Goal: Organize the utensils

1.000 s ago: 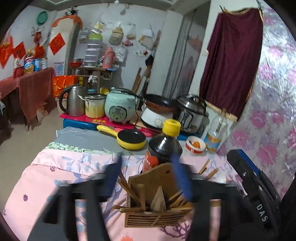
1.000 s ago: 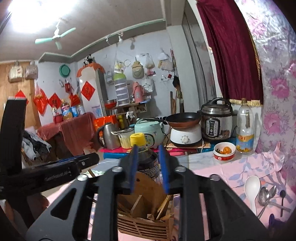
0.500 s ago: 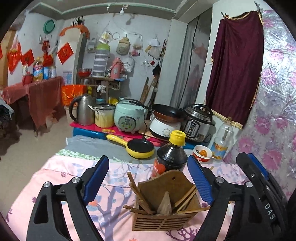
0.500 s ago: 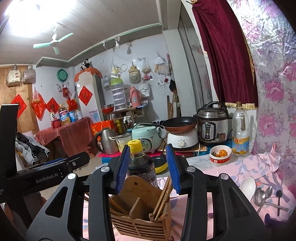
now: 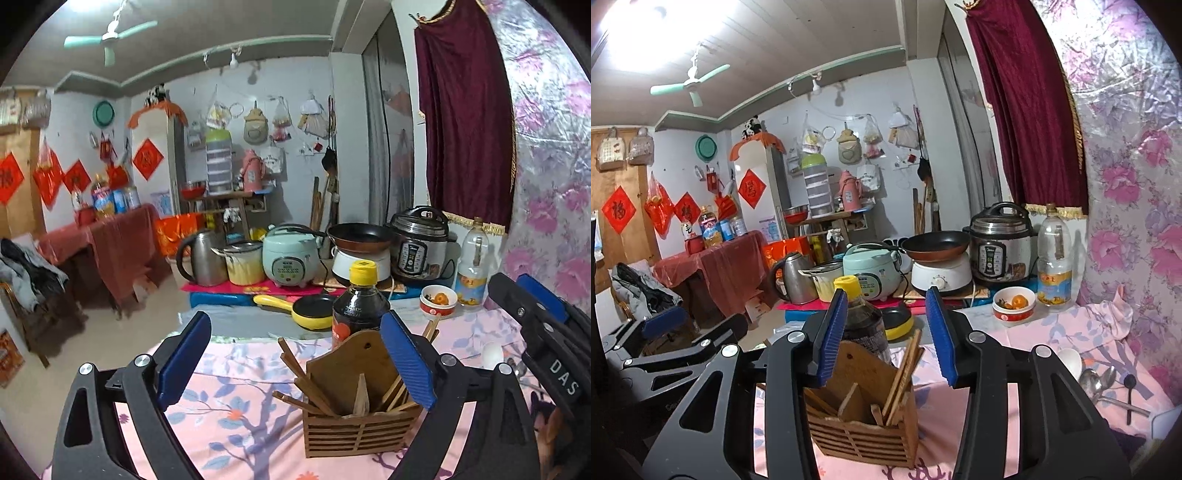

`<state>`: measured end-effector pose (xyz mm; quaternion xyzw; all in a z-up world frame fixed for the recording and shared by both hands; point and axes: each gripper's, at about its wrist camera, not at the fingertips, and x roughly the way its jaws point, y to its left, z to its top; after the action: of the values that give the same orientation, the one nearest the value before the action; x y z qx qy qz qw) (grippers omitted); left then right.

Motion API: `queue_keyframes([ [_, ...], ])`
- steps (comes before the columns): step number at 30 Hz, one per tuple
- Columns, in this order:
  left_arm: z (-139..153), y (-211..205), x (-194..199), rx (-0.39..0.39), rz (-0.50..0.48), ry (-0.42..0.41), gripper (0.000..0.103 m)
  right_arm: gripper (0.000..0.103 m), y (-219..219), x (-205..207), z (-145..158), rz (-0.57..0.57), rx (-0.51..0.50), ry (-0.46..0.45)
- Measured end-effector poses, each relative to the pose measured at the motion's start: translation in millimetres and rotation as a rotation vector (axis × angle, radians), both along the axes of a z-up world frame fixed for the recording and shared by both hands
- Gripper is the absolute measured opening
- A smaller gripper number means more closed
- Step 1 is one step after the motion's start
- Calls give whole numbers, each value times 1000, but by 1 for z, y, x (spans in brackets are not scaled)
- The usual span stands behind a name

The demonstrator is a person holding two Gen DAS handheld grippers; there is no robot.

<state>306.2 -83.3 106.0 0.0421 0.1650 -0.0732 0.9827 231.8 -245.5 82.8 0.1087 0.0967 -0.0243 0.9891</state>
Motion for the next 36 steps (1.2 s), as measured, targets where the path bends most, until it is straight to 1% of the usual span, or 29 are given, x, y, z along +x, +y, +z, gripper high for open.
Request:
queue_keyframes([
  [3,4,-2,-14,17,4,-26,92,45,-1,-10,4,-5,-6,-3],
  [6,10,1,-33,30,16,-65,95,45,1,-21,7,1,5,-8],
  [9,18,4,-49,28,23,-95,97,45,4,-34,10,1,-6,-17],
  [15,21,4,-76,52,32,-116,97,46,10,-58,16,10,-22,-33],
  [21,21,6,-95,62,45,-111,97,46,14,-84,22,14,-25,-50],
  [24,22,6,-102,61,47,-110,97,49,16,-98,25,12,-29,-60],
  [28,20,9,-112,67,47,-95,97,55,20,-113,27,8,-38,-71],
  [31,6,21,-119,60,61,-69,97,57,23,-121,26,7,-37,-68],
  [32,-1,27,-118,48,68,-52,97,59,25,-123,24,9,-35,-65],
  [34,-18,38,-114,28,74,10,97,61,28,-125,19,9,-35,-52],
  [36,-33,48,-108,16,88,59,97,66,30,-130,5,0,-28,-36],
])
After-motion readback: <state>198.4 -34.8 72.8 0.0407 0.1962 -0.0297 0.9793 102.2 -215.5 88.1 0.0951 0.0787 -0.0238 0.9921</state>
